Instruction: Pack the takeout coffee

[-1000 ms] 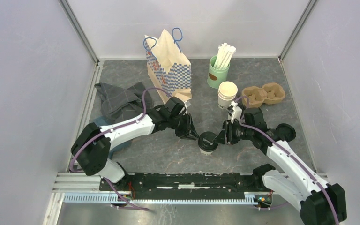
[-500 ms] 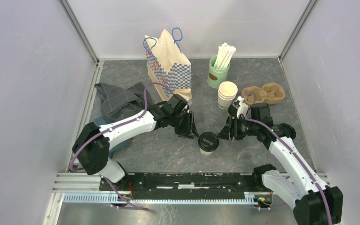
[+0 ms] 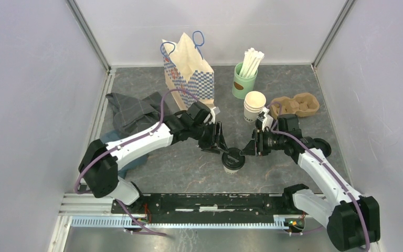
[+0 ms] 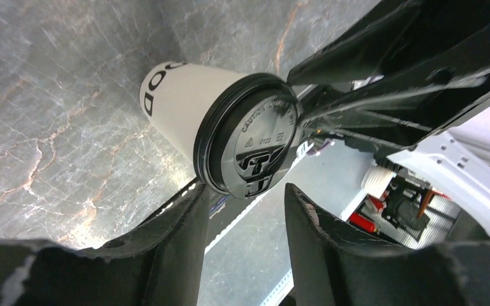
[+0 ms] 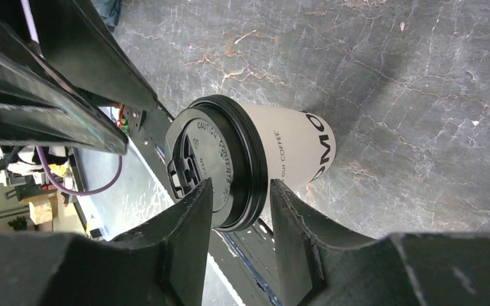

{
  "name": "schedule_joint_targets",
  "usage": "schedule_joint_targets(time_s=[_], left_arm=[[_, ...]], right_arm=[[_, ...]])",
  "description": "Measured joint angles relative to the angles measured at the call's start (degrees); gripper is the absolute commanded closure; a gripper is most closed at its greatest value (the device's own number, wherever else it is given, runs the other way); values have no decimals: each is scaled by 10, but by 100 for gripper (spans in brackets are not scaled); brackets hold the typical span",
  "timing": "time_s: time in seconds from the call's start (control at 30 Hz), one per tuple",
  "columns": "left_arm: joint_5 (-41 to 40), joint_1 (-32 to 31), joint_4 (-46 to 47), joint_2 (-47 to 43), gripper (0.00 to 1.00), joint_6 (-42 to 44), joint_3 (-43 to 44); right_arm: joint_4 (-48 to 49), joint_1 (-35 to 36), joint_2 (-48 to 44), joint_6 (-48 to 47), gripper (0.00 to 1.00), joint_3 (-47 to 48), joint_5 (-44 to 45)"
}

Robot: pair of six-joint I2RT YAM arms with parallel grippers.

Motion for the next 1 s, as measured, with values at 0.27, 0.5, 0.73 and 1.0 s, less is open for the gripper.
schedule_joint_targets(time_s=[0.27,0.5,0.73,1.0], left_arm=[[25,-9,9,39,62,14,-37],[34,-9,21,43,61,31,-37],[23,-9,-4,43,49,46,-17],[11,-9,-14,44,57,54,3]], right_arm=[[33,-15,11,-1,61,-23,-19],[87,-22,-11,5,58,-66,-34],[32,-19,-9,0,43,-28,-19],[45,-9,52,0,41,2,-19]])
